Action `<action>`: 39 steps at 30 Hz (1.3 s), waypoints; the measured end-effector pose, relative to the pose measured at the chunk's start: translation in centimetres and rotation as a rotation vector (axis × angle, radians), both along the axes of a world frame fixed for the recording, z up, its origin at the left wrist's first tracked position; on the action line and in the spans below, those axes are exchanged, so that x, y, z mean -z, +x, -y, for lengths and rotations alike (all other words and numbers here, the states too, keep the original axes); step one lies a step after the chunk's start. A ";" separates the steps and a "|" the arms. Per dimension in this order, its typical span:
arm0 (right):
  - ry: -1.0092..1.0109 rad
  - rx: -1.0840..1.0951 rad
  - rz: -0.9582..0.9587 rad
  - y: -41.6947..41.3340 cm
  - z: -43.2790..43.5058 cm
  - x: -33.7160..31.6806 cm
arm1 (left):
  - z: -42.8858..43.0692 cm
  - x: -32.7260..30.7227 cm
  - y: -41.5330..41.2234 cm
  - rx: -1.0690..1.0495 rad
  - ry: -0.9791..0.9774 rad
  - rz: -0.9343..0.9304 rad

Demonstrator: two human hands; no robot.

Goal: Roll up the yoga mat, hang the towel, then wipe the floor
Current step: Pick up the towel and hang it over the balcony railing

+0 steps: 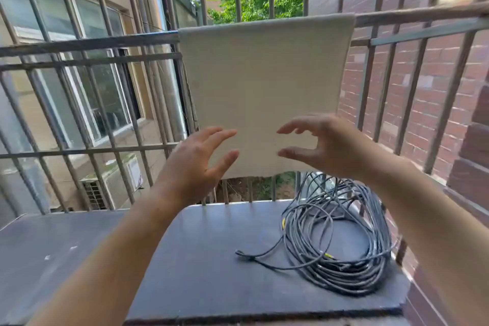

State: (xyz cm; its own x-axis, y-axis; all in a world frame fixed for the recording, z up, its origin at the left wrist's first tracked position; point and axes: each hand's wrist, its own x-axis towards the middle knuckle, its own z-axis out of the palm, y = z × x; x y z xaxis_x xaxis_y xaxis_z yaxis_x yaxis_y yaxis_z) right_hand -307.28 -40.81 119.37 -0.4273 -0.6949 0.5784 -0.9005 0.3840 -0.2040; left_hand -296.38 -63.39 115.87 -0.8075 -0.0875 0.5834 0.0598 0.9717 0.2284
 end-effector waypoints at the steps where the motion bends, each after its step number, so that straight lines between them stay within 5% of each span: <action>1: 0.014 -0.005 0.014 0.6 0.1 1.0 | 0.0 1.0 0.6 -0.011 0.006 0.006; 20: 0.240 -0.304 0.332 8.7 0.8 16.5 | -5.4 16.5 15.3 -0.407 0.249 0.224; 39: 0.701 -1.043 0.348 21.6 -1.7 23.5 | -26.1 23.9 32.8 -1.155 0.617 0.244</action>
State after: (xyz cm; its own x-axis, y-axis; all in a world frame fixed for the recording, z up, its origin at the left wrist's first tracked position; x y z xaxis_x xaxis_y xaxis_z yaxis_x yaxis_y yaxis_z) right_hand -285.66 -39.08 95.87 0.4399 -0.8952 -0.0714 -0.7783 -0.3403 -0.5277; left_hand -263.62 -37.30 91.94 -0.1690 -0.9842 0.0526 -0.8281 0.1707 0.5339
